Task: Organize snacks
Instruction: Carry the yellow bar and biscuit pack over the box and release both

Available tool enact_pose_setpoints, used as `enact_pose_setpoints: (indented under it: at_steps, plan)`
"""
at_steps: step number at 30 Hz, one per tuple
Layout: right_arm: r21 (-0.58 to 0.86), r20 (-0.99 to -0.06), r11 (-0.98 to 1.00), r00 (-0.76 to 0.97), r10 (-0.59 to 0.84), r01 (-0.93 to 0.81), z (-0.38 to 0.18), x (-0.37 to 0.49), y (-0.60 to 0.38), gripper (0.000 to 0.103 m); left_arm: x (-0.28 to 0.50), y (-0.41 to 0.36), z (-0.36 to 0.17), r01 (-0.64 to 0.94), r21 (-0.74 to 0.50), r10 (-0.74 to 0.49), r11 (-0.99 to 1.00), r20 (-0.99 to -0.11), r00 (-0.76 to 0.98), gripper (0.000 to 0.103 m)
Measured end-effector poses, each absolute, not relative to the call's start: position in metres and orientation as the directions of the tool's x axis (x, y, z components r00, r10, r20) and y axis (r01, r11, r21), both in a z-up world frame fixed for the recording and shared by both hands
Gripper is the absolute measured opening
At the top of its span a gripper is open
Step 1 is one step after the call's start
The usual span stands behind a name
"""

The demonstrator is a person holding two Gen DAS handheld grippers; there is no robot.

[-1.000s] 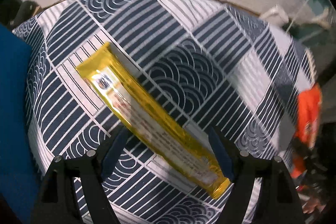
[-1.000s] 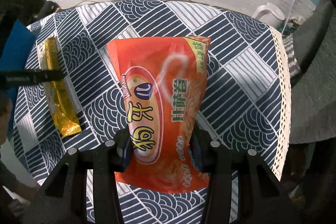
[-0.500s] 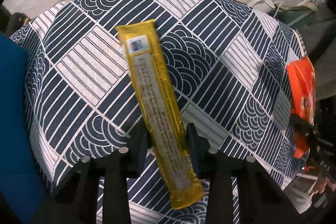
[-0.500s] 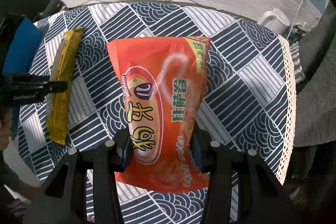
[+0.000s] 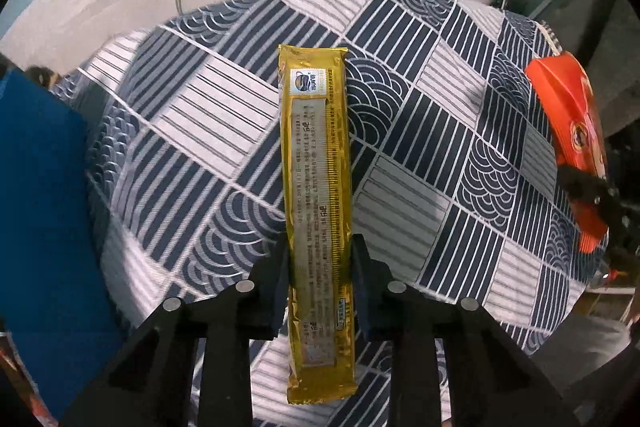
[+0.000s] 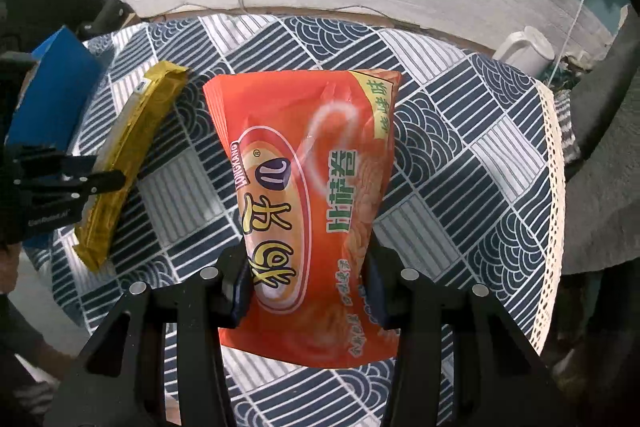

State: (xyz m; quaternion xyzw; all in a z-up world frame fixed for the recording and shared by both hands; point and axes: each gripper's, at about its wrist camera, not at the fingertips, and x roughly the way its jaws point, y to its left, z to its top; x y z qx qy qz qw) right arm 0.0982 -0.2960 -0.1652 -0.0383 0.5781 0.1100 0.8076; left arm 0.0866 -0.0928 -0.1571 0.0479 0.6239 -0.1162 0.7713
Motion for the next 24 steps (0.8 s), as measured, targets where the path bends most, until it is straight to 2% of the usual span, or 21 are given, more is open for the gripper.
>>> enact_pose_setpoints:
  at_steps: [6,24]
  plan:
    - [0.044,-0.933,0.974,0.340,0.120,-0.224,-0.146,0.093,-0.288,0.045,0.063,-0.058,-0.122,0.272,-0.019,-0.097,0.962,-0.956,0.278,0.028]
    - [0.044,-0.874,0.959,0.454,0.172,-0.279,-0.068,0.086,-0.242,0.045,0.052,-0.051,-0.042,0.315,0.096,-0.080,0.944,-0.861,0.502,0.028]
